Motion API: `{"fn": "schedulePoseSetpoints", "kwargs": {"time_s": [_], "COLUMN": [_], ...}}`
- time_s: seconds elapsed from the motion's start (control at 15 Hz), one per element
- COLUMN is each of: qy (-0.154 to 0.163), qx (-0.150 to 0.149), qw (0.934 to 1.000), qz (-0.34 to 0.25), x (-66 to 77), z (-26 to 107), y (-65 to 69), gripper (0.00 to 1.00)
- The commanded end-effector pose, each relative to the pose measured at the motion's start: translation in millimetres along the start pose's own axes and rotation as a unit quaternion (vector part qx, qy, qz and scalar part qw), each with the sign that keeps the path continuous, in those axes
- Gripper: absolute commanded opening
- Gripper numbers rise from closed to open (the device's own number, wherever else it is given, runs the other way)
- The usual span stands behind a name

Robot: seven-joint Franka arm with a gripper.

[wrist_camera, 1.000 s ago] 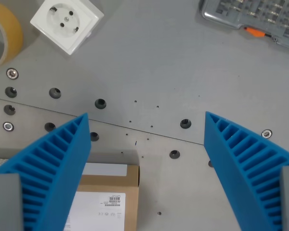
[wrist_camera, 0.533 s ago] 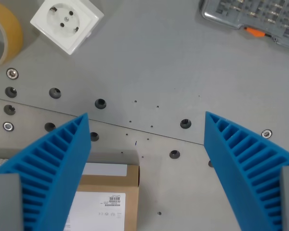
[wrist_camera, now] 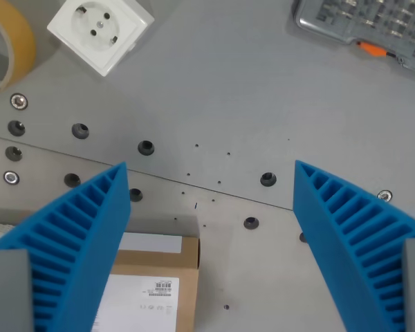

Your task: Move above the white socket

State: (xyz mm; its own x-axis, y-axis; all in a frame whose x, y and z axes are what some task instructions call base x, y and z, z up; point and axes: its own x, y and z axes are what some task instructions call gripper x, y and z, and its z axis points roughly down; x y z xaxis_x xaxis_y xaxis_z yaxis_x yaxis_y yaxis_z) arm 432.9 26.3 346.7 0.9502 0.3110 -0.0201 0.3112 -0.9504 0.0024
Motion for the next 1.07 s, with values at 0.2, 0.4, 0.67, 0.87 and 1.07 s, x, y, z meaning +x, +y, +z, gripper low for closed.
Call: {"fn": "schedulePoseSetpoints", "kwargs": {"time_s": [0.2, 0.4, 0.67, 0.87, 1.07], "qy": [0.029, 0.039, 0.050, 0.047, 0.042], "qx": [-0.008, -0.011, -0.017, -0.019, -0.021], "qw": [0.9958, 0.9918, 0.9842, 0.9772, 0.9692], "qz": [-0.087, -0.121, -0.169, -0.206, -0.242], "x": [3.7, 5.8, 8.3, 11.4, 15.7], "z": [15.3, 27.0, 45.2, 59.3, 72.2], "y": [-7.4, -13.7, -23.2, -31.2, -38.9], "gripper": [1.00, 1.00, 1.00, 1.00, 1.00]}}
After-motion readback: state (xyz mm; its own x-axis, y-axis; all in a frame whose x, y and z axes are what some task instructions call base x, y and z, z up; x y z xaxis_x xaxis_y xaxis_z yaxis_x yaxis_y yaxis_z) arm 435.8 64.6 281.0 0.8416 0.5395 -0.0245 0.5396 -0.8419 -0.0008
